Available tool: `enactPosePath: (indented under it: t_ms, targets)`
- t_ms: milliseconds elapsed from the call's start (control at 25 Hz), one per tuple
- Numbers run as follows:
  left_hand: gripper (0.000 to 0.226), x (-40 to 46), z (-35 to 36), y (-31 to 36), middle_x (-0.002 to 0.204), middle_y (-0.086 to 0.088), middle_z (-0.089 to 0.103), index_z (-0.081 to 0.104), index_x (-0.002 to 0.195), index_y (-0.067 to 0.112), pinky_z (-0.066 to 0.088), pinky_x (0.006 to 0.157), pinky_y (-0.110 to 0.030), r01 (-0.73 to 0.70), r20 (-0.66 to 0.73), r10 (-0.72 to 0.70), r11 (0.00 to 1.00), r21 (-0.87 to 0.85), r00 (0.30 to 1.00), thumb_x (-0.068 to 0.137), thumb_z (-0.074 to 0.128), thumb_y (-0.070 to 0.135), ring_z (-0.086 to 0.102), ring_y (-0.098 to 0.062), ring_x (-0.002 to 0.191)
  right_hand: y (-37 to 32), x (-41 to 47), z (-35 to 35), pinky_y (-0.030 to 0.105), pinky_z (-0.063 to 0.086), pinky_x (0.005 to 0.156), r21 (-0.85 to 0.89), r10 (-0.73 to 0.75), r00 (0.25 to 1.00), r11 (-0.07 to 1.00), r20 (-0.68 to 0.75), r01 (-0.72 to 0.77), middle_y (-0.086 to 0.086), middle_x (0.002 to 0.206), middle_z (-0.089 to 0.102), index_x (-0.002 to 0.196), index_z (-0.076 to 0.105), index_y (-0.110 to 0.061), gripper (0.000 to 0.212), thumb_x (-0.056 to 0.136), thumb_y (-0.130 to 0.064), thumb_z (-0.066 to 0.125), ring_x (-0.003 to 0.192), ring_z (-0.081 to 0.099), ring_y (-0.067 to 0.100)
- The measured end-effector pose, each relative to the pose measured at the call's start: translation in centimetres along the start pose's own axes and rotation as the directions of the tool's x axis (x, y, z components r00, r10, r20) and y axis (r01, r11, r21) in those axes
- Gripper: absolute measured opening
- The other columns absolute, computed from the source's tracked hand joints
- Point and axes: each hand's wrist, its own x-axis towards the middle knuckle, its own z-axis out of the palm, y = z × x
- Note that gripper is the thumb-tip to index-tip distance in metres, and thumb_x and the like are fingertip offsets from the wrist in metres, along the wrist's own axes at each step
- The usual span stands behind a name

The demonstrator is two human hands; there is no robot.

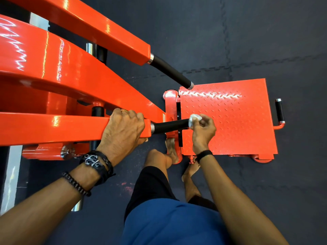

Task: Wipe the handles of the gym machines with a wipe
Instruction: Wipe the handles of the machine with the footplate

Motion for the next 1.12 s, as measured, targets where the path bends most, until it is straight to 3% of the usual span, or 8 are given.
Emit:
enactPosePath:
  t_ms: [120, 320, 480, 680, 760, 960, 1040, 1120]
  targets:
    - [0.058, 0.0, -0.1, 0.1, 0.085, -0.003, 0.058, 0.045, 0.094, 0.016, 0.041, 0.073, -0.037, 0.009, -0.006, -0.009, 1.000, -0.005, 1.000, 0.083, 0.051, 0.073, 0.059, -0.022, 0.078, -1.4, 1.7, 0.9, 0.021, 0.050, 0.069, -0.468, -0.267, 0.912, 0.792, 0.310, 0.391, 0.000, 0.081, 0.067, 0.090, 0.070, -0.005, 0.007, 0.085, -0.002, 0.066, 0.071, 0.060, 0.012]
    - [0.058, 0.1, 0.1, 0.1, 0.084, -0.004, 0.059, 0.047, 0.094, 0.016, 0.041, 0.073, -0.038, 0.021, -0.008, -0.021, 1.000, -0.023, 1.000, 0.081, 0.055, 0.072, 0.058, -0.023, 0.076, -4.5, 4.4, 4.1, 0.039, 0.056, 0.076, -0.714, 0.035, 0.781, 0.431, 0.624, 0.551, 0.022, 0.082, 0.072, 0.080, 0.074, 0.004, 0.014, 0.081, -0.005, 0.063, 0.079, 0.067, 0.034]
    - [0.059, 0.0, 0.1, 0.1, 0.082, -0.004, 0.059, 0.047, 0.091, 0.016, 0.037, 0.069, -0.037, 0.020, -0.023, -0.020, 1.000, -0.006, 1.000, 0.079, 0.058, 0.073, 0.058, -0.023, 0.074, -7.8, 1.4, 6.6, 0.028, 0.051, 0.075, -0.539, 0.333, 0.428, 0.603, 0.840, 0.588, 0.008, 0.080, 0.072, 0.080, 0.077, -0.004, 0.003, 0.081, -0.006, 0.075, 0.074, 0.062, 0.012]
    - [0.058, 0.0, 0.2, 0.2, 0.082, -0.005, 0.059, 0.047, 0.091, 0.016, 0.036, 0.068, -0.038, 0.028, -0.024, -0.029, 0.999, -0.036, 0.999, 0.077, 0.061, 0.071, 0.057, -0.023, 0.073, -7.6, 6.8, 7.0, 0.038, 0.055, 0.088, -0.753, 0.429, 0.660, 0.078, 0.617, 0.654, 0.010, 0.102, 0.071, 0.099, 0.072, -0.001, 0.028, 0.074, -0.012, 0.079, 0.096, 0.065, 0.026]
    - [0.058, 0.1, 0.3, 0.2, 0.081, -0.005, 0.059, 0.046, 0.090, 0.016, 0.037, 0.069, -0.038, 0.034, -0.027, -0.036, 0.998, -0.052, 0.999, 0.076, 0.063, 0.070, 0.057, -0.023, 0.073, -7.6, 5.6, 8.2, 0.033, 0.053, 0.081, -0.647, 0.511, 0.593, -0.091, 0.622, 0.757, 0.010, 0.095, 0.067, 0.101, 0.069, 0.000, 0.023, 0.080, -0.010, 0.070, 0.090, 0.060, 0.025]
    - [0.058, 0.2, 0.7, 0.3, 0.080, -0.005, 0.058, 0.046, 0.089, 0.016, 0.040, 0.070, -0.039, 0.034, -0.040, -0.037, 0.998, -0.053, 0.999, 0.077, 0.062, 0.070, 0.058, -0.023, 0.073, -8.4, -1.6, 12.1, 0.023, 0.034, 0.049, -0.620, 0.701, 0.283, 0.284, 0.655, 0.731, -0.001, 0.055, 0.047, 0.058, 0.050, -0.013, 0.029, 0.085, -0.005, 0.054, 0.055, 0.042, 0.017]
    - [0.057, 0.2, 0.8, 0.3, 0.081, -0.005, 0.059, 0.046, 0.089, 0.016, 0.040, 0.071, -0.039, 0.034, -0.049, -0.036, 0.998, -0.044, 0.998, 0.077, 0.062, 0.069, 0.059, -0.024, 0.074, -8.6, -2.3, 12.5, 0.020, 0.033, 0.045, -0.620, 0.646, 0.287, 0.370, 0.707, 0.692, -0.006, 0.049, 0.048, 0.056, 0.051, -0.015, 0.033, 0.086, -0.003, 0.055, 0.047, 0.041, 0.009]
    - [0.056, 0.2, 0.7, 0.3, 0.081, -0.004, 0.060, 0.046, 0.090, 0.017, 0.040, 0.072, -0.039, 0.036, -0.052, -0.038, 0.998, -0.046, 0.998, 0.076, 0.063, 0.069, 0.059, -0.023, 0.075, -8.2, -0.1, 11.2, 0.017, 0.036, 0.047, -0.564, 0.595, 0.338, 0.244, 0.729, 0.789, -0.003, 0.062, 0.054, 0.065, 0.057, -0.013, 0.024, 0.089, -0.008, 0.060, 0.057, 0.046, 0.013]
